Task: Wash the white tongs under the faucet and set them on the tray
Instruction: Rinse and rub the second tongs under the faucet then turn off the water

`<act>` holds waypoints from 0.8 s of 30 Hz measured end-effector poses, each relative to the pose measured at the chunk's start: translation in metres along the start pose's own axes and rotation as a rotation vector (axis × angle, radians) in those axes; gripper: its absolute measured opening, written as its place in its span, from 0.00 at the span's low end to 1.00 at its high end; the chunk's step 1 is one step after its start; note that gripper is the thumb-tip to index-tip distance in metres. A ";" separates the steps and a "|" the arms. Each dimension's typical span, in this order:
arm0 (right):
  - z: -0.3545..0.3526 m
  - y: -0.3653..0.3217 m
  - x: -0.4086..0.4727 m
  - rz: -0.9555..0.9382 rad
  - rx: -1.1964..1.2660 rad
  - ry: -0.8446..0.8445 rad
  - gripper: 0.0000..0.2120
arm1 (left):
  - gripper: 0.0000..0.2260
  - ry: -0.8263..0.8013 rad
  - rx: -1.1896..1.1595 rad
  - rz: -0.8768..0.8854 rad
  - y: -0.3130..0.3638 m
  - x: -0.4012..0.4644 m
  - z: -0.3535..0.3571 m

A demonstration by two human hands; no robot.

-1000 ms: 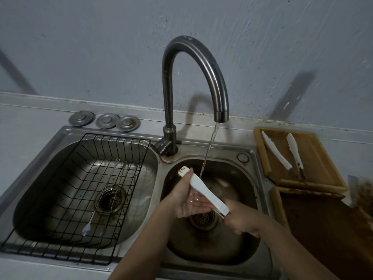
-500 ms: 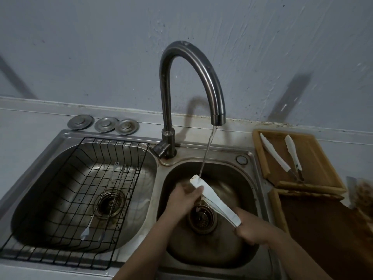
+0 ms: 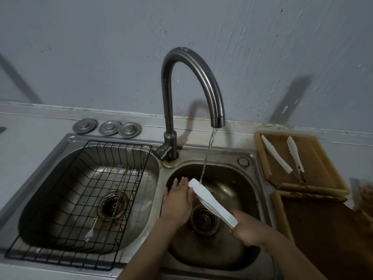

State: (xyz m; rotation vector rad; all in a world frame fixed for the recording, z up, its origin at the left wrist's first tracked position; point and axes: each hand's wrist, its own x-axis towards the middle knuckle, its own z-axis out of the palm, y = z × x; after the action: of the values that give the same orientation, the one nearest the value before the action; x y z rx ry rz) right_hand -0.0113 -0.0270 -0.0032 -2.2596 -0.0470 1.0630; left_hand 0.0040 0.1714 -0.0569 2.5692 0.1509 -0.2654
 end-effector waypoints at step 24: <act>-0.002 -0.027 0.013 -0.183 0.066 0.246 0.26 | 0.27 0.302 -0.108 0.742 0.003 -0.030 0.013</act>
State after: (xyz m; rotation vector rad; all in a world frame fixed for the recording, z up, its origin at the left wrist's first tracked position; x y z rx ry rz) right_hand 0.0049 -0.0026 0.0035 -2.2609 -0.1120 0.6775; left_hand -0.0265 0.1605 -0.0592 2.3513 -0.6478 0.3961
